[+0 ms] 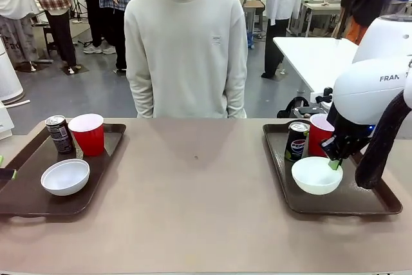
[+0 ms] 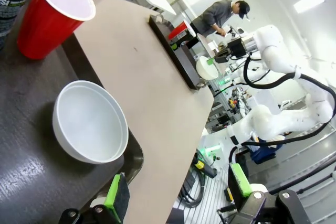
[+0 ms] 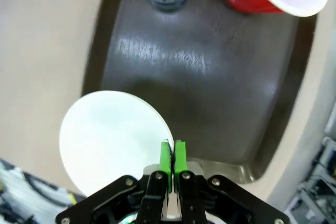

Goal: Prepare tableware on both trays.
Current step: Pick up a Picnic Bowl from the table and place it on a Handle tray.

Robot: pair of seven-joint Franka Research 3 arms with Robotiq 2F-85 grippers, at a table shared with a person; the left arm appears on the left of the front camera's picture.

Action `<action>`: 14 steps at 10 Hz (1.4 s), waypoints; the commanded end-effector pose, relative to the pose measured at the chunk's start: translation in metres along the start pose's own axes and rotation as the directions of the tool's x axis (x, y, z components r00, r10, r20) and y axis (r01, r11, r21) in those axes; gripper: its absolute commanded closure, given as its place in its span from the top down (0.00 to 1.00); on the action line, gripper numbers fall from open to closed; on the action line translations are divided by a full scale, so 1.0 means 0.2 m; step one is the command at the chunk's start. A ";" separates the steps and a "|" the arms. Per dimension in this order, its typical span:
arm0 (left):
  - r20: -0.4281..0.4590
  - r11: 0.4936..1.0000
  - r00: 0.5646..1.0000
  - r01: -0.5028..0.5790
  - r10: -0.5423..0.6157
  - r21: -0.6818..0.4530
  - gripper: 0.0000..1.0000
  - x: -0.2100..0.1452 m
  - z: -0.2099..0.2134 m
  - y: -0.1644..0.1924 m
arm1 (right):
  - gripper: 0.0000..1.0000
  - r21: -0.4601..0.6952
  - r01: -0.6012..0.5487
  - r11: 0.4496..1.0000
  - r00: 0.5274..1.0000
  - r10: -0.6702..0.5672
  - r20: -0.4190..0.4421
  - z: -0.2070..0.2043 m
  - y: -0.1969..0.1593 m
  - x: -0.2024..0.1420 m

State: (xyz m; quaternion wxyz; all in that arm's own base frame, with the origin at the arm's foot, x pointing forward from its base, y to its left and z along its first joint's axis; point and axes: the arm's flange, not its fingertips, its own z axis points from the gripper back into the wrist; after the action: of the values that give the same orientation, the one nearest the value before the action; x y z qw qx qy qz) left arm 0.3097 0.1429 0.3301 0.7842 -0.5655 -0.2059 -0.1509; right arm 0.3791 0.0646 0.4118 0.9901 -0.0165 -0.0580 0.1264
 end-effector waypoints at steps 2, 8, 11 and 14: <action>0.012 1.000 1.000 0.010 -0.010 -0.011 1.00 -0.01 0.00 -0.01 | 0.00 -0.001 -0.037 0.999 0.999 0.037 -0.011 0.04 0.04 -0.02; 0.012 1.000 1.000 0.010 -0.010 -0.011 1.00 -0.01 0.00 -0.01 | 0.40 0.027 -0.127 0.992 0.992 0.127 0.013 -0.31 -0.01 0.09; 0.012 1.000 1.000 0.010 -0.010 -0.011 1.00 -0.01 0.00 -0.01 | 0.84 0.033 -0.146 0.989 0.989 0.145 0.028 -0.27 0.00 0.05; 0.012 1.000 1.000 0.010 -0.010 -0.011 1.00 -0.01 0.00 -0.01 | 1.00 0.014 -0.164 0.986 0.986 0.165 -0.011 -0.12 0.01 -0.04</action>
State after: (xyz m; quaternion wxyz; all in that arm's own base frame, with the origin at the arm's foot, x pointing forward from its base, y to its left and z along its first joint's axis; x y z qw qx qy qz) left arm 0.3097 0.1429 0.3301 0.7842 -0.5655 -0.2058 -0.1509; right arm 0.3983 0.0699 0.3799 0.9777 -0.0147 -0.0630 0.1996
